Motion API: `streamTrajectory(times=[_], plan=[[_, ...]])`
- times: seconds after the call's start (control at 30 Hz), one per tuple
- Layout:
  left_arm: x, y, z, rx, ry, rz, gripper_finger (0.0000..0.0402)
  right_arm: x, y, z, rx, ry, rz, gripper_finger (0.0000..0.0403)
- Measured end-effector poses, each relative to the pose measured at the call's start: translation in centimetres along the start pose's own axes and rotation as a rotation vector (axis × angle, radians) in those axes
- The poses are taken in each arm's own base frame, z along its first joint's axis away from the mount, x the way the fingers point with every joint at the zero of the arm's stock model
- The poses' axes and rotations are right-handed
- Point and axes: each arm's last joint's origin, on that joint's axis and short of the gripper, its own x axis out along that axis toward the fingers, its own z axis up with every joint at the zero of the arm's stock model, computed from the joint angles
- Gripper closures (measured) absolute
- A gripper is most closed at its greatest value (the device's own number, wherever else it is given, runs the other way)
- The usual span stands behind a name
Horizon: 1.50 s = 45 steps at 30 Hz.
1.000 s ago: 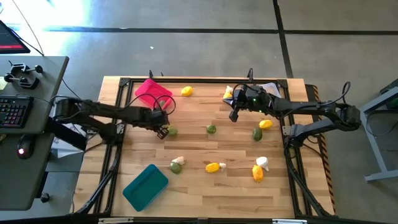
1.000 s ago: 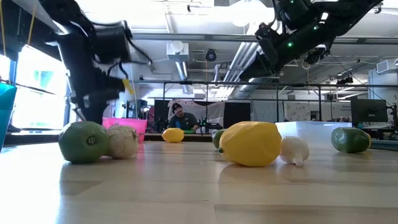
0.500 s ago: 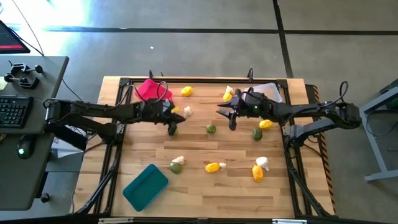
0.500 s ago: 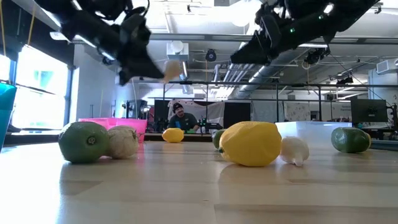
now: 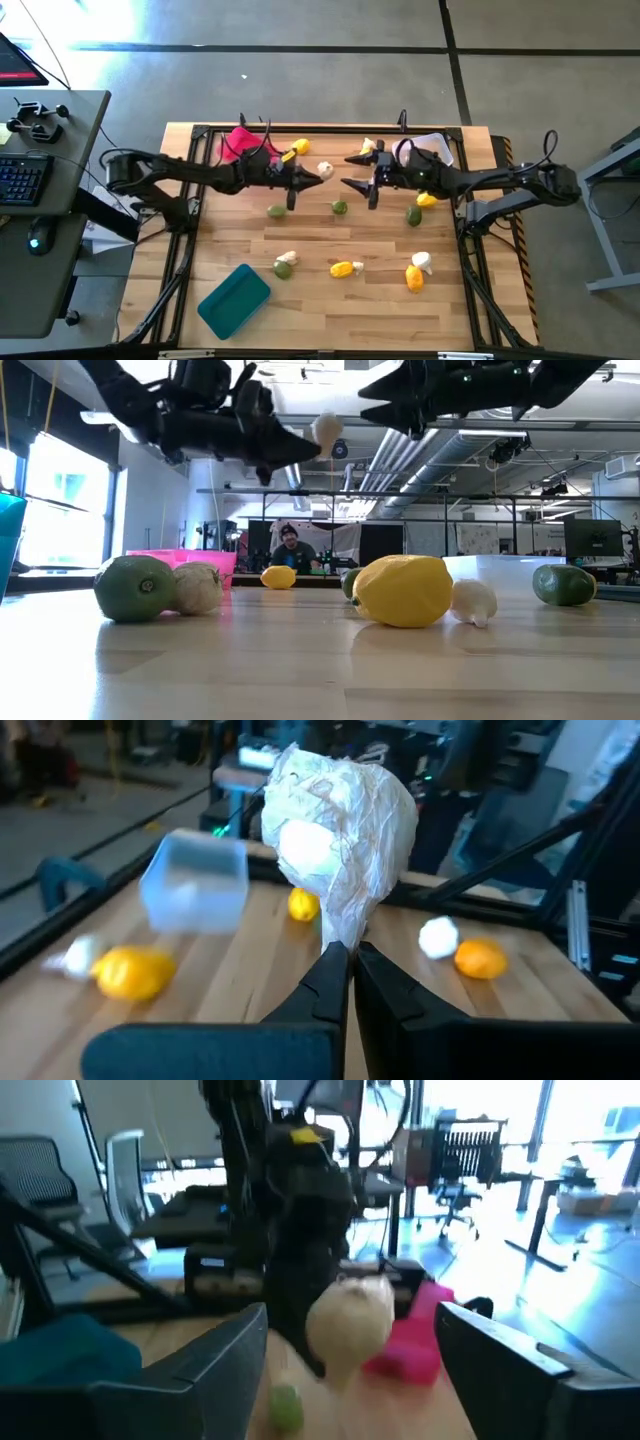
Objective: Sort produce into baskets
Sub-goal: Put the white garlic in the transparent bin
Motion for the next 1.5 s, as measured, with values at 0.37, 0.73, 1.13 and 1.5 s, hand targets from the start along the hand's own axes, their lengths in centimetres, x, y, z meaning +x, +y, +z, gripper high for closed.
streamTrajectory(times=[0.37, 0.73, 1.13, 1.5], plan=[[4.1, 0.8, 3.3, 0.107, -0.073, -0.160, 0.0401, 1.0, -0.4, -0.3, 0.007, -0.076, 0.085, 0.0123], [4.6, 1.1, 3.6, 0.092, -0.059, -0.176, 0.0401, 1.0, -0.7, 0.0, -0.001, -0.101, 0.107, 0.0171], [4.6, 1.5, 2.6, 0.107, 0.042, -0.126, 0.0366, 0.1, -1.4, 1.2, -0.025, -0.145, 0.052, 0.0307], [4.5, 1.8, 1.9, 0.148, 0.113, -0.120, 0.0321, -5.4, -5.5, 1.1, 0.062, 0.187, -0.509, 0.0293]])
